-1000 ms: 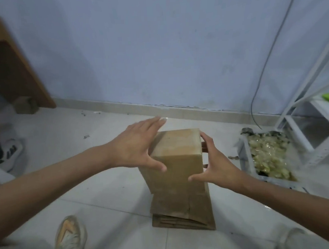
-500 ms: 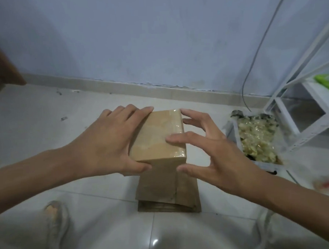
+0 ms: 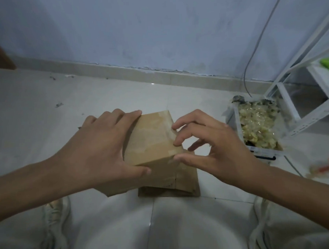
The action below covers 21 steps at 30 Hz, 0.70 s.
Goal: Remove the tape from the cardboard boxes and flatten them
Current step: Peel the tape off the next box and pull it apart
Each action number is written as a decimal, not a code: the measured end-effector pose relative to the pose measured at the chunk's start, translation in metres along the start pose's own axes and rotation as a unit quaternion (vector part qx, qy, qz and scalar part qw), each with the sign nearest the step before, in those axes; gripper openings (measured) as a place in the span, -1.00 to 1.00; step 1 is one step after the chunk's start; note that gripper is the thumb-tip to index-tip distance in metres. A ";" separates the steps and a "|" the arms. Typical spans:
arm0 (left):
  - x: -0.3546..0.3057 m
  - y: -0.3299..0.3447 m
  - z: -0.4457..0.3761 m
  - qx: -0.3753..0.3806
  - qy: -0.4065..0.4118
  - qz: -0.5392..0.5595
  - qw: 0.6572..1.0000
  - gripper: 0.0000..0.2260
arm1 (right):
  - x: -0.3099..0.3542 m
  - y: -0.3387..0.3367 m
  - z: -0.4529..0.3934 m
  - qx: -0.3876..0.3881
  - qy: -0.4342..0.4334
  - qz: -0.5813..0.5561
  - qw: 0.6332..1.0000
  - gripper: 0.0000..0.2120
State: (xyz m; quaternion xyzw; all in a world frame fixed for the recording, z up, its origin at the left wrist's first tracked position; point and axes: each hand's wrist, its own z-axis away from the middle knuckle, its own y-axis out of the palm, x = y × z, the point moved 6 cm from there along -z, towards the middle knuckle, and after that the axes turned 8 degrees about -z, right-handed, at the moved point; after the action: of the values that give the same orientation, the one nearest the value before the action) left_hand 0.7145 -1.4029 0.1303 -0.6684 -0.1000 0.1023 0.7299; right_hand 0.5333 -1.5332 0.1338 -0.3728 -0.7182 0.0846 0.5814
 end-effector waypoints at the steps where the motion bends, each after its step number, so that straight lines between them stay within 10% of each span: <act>1: 0.001 -0.001 0.000 -0.006 0.001 -0.007 1.000 0.12 | -0.001 0.001 -0.002 0.005 0.006 -0.016 1.000 -0.84; 21: 0.006 -0.013 -0.004 -0.082 -0.034 -0.060 0.994 0.06 | -0.005 -0.002 -0.011 -0.058 -0.036 0.110 0.992 -0.87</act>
State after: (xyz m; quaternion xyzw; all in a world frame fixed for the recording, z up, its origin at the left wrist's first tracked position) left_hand 0.7219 -1.4064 0.1431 -0.7148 -0.1731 0.0724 0.6737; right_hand 0.5427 -1.5416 0.1346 -0.4791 -0.6974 0.1196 0.5195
